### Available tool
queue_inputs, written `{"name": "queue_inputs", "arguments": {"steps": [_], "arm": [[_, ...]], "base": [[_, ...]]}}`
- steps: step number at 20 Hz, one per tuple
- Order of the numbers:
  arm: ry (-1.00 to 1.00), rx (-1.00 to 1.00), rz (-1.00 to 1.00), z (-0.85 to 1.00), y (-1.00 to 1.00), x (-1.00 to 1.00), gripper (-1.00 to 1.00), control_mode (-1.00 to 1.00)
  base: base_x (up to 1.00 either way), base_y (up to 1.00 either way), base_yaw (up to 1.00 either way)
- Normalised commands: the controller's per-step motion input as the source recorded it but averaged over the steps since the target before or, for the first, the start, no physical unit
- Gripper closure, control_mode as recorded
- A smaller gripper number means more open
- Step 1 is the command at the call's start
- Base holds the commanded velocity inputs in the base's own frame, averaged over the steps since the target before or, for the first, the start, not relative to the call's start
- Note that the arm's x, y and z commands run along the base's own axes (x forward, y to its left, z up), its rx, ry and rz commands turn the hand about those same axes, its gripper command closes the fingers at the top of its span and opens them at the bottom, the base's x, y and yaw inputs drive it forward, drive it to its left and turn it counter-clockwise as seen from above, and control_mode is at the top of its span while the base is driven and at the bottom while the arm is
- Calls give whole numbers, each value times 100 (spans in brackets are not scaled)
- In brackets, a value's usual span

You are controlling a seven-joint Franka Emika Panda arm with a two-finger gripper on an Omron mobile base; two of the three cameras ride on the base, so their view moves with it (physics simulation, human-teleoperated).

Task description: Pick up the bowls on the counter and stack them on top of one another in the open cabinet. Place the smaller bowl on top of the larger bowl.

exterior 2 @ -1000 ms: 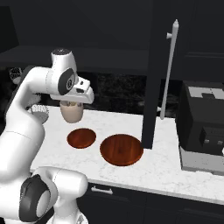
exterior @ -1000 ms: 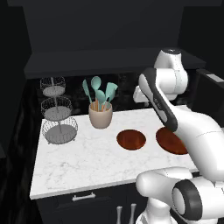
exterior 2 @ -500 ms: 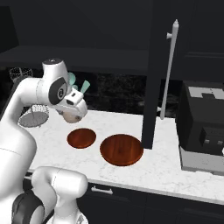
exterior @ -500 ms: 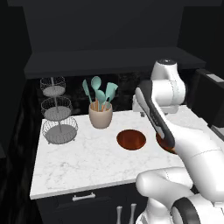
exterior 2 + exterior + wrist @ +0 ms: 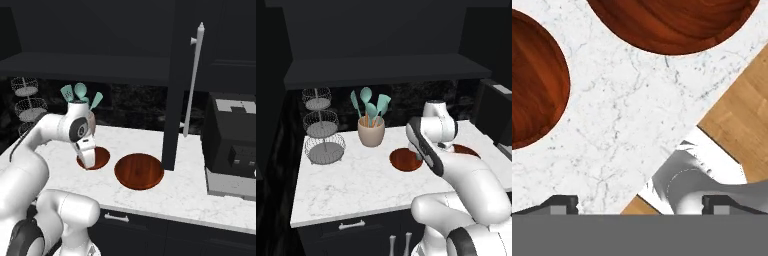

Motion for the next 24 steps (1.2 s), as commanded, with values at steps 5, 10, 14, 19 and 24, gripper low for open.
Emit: {"name": "queue_inputs", "arguments": {"steps": [5,10,14,19,24], "arm": [[8,2,-11,-21,-1,60,-100,-100],[0,0,0,-20,0,61,-100,-100],[-1,0,0,-21,-9,35,-100,-100],[-4,0,0,-59,0,13,-100,-100],[-5,0,0,-53,0,13,-100,-100]], "base": [[0,0,0],[0,0,0],[0,0,0],[0,0,0],[0,0,0]]}}
